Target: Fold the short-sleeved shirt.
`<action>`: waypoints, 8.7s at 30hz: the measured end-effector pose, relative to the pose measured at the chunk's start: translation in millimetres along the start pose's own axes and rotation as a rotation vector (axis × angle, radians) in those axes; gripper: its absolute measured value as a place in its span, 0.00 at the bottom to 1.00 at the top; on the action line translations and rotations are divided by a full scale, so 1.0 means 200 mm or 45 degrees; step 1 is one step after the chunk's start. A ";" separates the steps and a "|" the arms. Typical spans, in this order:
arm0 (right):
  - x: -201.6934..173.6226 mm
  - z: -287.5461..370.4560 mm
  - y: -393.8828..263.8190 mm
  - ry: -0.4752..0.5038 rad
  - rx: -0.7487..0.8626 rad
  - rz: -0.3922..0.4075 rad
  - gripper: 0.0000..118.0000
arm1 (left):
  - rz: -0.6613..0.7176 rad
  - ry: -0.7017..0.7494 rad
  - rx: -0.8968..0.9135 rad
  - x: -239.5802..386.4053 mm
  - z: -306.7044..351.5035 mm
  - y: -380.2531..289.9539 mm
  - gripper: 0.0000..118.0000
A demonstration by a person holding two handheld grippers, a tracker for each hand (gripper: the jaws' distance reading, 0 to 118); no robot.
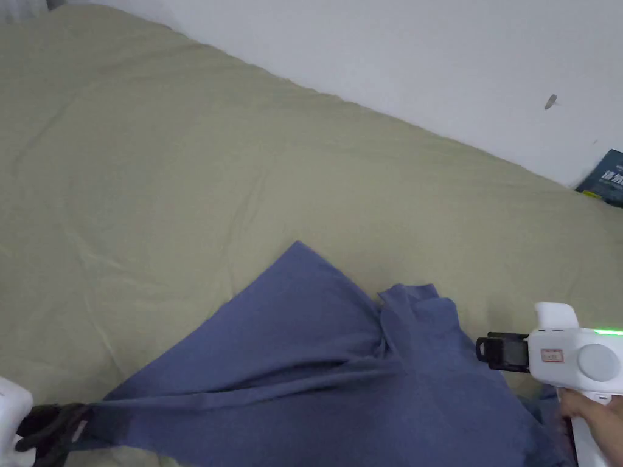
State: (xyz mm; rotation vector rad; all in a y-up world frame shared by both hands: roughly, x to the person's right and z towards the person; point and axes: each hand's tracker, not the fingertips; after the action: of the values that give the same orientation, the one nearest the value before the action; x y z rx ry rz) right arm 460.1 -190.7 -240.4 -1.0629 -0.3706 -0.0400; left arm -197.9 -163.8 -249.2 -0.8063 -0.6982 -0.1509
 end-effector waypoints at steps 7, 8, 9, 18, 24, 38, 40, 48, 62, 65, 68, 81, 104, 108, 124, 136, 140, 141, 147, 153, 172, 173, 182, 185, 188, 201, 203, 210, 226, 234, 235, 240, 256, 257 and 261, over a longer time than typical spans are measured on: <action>-0.04 -0.20 -0.09 0.013 -0.159 -0.058 0.70 | 0.012 0.023 0.010 0.02 -0.02 0.04 0.00; -0.04 -0.17 -0.11 0.150 -0.102 -0.107 0.60 | 0.007 0.033 0.005 0.02 -0.02 0.05 0.00; -0.07 -0.13 -0.12 0.025 -0.056 -0.100 0.35 | -0.001 0.043 0.004 0.03 -0.02 0.05 0.00; -0.14 0.30 -0.13 0.069 0.149 -0.143 0.03 | 0.042 0.000 0.010 0.03 -0.04 0.17 0.00; 0.03 0.79 0.03 0.078 0.355 -0.183 0.03 | 0.084 -0.082 0.148 0.01 0.04 0.46 0.00; 0.44 2.18 0.40 -0.060 0.925 -0.285 0.03 | 0.030 -0.035 0.613 0.12 0.37 1.81 0.00; 0.50 2.31 0.49 -0.087 0.987 -0.319 0.03 | -0.009 0.010 0.660 0.15 0.41 2.02 0.00; 0.72 2.53 0.90 -0.108 1.183 -0.382 0.03 | -0.137 0.214 0.785 0.29 0.51 2.71 0.00; 0.73 2.27 1.08 -0.109 1.200 -0.419 0.03 | -0.085 0.344 0.830 0.31 0.26 2.94 0.00; 0.71 2.10 0.99 -0.097 1.164 -0.457 0.03 | -0.044 0.322 0.750 0.28 0.06 2.84 0.00; 0.75 1.97 0.94 -0.085 1.145 -0.501 0.03 | -0.037 0.315 0.728 0.28 -0.10 2.75 0.00; 0.66 1.90 0.33 -0.072 0.993 -0.550 0.03 | -0.109 0.182 0.582 0.34 -0.09 2.13 0.00; -0.13 0.90 -1.94 -0.017 0.333 -0.731 0.03 | -0.030 0.176 -0.031 0.11 -0.26 -0.29 0.00; -0.10 0.96 -1.95 -0.046 0.348 -0.735 0.33 | -0.011 0.141 0.031 0.13 -0.17 -0.25 0.43; -0.56 1.45 -1.95 0.067 0.515 -0.556 0.00 | -0.135 0.081 0.049 0.09 0.22 -0.38 0.00; -0.55 1.40 -1.94 -0.010 0.432 -0.531 0.00 | -0.296 0.124 -0.040 0.08 -0.19 -0.27 0.89; -0.49 1.36 -1.94 -0.067 0.384 -0.539 0.00 | -0.312 0.125 -0.066 0.11 -0.28 -0.22 0.10; -0.47 1.34 -1.95 -0.091 0.370 -0.537 0.00 | -0.303 0.123 -0.064 0.11 -0.30 -0.23 0.00; -0.30 1.10 -1.89 -0.132 0.118 -0.425 0.99 | -0.287 0.083 -0.054 0.27 -0.18 -0.17 0.00; -0.21 0.84 -1.84 -0.182 0.068 -0.356 0.94 | -0.241 0.076 -0.079 0.17 -0.23 -0.11 0.00; -0.09 1.21 -1.61 0.082 0.148 -0.416 0.02 | -0.308 0.040 -0.067 0.11 -0.05 0.09 0.00; -0.07 1.23 -1.57 0.083 0.158 -0.408 0.02 | -0.324 0.040 -0.060 0.11 -0.05 0.13 0.00; 0.12 1.19 -1.03 0.080 0.202 -0.354 0.02 | -0.334 0.081 -0.024 0.19 -0.32 0.60 0.00; 0.24 0.99 -0.87 0.055 0.135 -0.436 0.02 | -0.270 0.090 -0.079 0.20 -0.53 0.74 0.00; 0.25 0.78 -0.71 0.001 0.056 -0.433 0.02 | -0.244 0.138 -0.170 0.25 -0.76 0.83 0.00; 0.15 0.75 -0.83 -0.046 0.166 -0.348 1.00 | -0.268 0.083 0.009 0.25 -0.68 0.77 0.99; 0.08 0.91 -0.96 -0.065 0.289 -0.329 1.00 | -0.275 0.034 0.095 0.26 -0.45 0.65 0.98; -0.46 1.25 -1.53 0.015 0.588 -0.297 0.62 | -0.202 0.167 0.320 0.37 0.02 -0.03 0.86; -0.69 1.26 -1.70 0.134 0.499 -0.344 0.05 | -0.393 0.187 -0.004 0.23 -0.52 0.14 0.89; -0.56 1.21 -1.69 0.053 0.418 -0.404 0.05 | -0.458 0.180 -0.171 0.19 -0.90 0.28 0.67; -0.53 1.19 -1.68 0.031 0.405 -0.407 0.05 | -0.385 0.081 -0.172 0.18 -0.90 0.31 0.55; -0.30 0.97 -1.55 -0.092 0.259 -0.410 0.48 | -0.390 0.108 -0.147 0.20 -0.95 0.35 0.08; 0.18 0.50 -1.26 -0.017 0.070 -0.578 0.08 | -0.236 0.023 -0.167 0.16 -0.81 0.44 0.05; 0.18 0.53 -1.25 -0.017 0.073 -0.569 0.07 | -0.238 0.016 -0.175 0.16 -0.80 0.45 0.04; 0.25 0.69 -1.20 0.061 0.146 -0.607 0.07 | -0.219 -0.012 -0.146 0.18 -0.66 0.52 0.04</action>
State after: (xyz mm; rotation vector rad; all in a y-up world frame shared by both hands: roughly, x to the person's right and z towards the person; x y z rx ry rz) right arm 418.3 -182.8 36.9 -0.8407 -0.5696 -0.4632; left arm -61.5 -179.6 -354.3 -0.8565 -0.7731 -0.3456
